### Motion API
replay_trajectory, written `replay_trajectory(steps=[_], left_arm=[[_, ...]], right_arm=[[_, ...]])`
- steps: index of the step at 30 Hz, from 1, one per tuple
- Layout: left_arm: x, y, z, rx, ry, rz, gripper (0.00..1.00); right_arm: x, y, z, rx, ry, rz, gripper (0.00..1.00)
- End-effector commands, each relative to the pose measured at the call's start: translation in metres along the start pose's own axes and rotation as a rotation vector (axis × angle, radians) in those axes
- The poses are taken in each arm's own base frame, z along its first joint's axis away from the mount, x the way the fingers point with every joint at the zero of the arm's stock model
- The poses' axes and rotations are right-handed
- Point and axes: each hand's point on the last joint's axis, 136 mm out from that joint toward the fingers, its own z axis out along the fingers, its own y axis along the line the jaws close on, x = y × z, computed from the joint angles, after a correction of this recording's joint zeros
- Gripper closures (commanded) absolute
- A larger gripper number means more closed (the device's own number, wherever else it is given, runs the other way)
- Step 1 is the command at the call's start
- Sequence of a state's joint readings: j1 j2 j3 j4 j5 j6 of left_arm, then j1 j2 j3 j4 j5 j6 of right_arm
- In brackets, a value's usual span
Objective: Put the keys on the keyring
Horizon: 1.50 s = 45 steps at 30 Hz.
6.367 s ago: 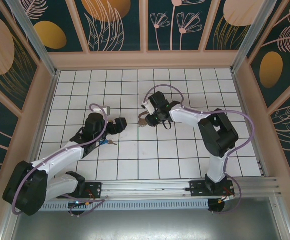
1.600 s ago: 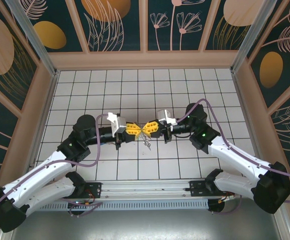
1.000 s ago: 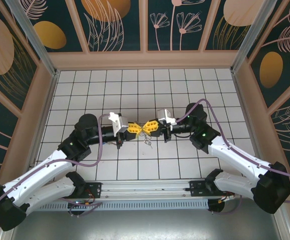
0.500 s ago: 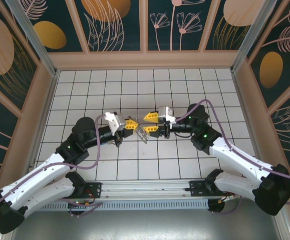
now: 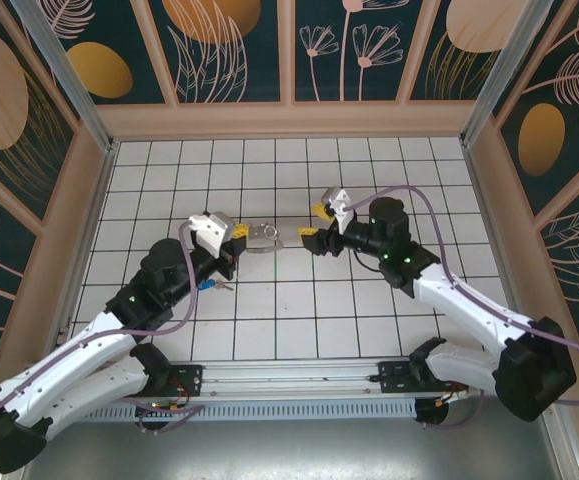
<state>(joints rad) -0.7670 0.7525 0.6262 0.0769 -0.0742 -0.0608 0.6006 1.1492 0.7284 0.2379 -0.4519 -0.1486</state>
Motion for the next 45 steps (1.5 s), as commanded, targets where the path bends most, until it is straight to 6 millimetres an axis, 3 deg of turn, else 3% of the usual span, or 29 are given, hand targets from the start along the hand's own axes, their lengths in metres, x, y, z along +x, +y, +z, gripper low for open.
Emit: replay_trajectory(steps=[1, 4, 7, 11, 21, 29, 35, 45], left_arm=[[0.002, 0.030, -0.008, -0.172, -0.014, -0.065, 1.00], [0.004, 0.042, -0.013, -0.243, -0.019, -0.081, 1.00], [0.006, 0.053, -0.016, -0.303, -0.022, -0.083, 1.00], [0.012, 0.067, -0.016, -0.370, -0.009, -0.085, 1.00], [0.015, 0.090, -0.019, -0.444, -0.045, -0.180, 1.00], [0.022, 0.112, -0.031, -0.565, -0.099, -0.263, 1.00], [0.020, 0.125, -0.045, -0.645, -0.174, -0.302, 1.00], [0.018, 0.130, -0.051, -0.685, -0.202, -0.302, 1.00]], right_arm=[[0.017, -0.015, 0.014, 0.044, 0.083, 0.078, 0.35], [0.044, -0.020, 0.033, 0.031, 0.153, 0.145, 0.35], [0.066, -0.014, 0.054, -0.023, 0.192, 0.188, 0.35], [0.089, 0.004, 0.082, -0.091, 0.233, 0.202, 0.35], [0.120, 0.069, 0.156, -0.182, 0.236, 0.181, 0.37], [0.134, 0.092, 0.184, -0.170, 0.233, 0.102, 0.38], [0.143, 0.097, 0.206, -0.138, 0.239, 0.074, 0.39], [0.159, 0.121, 0.230, -0.167, 0.276, 0.007, 0.37]])
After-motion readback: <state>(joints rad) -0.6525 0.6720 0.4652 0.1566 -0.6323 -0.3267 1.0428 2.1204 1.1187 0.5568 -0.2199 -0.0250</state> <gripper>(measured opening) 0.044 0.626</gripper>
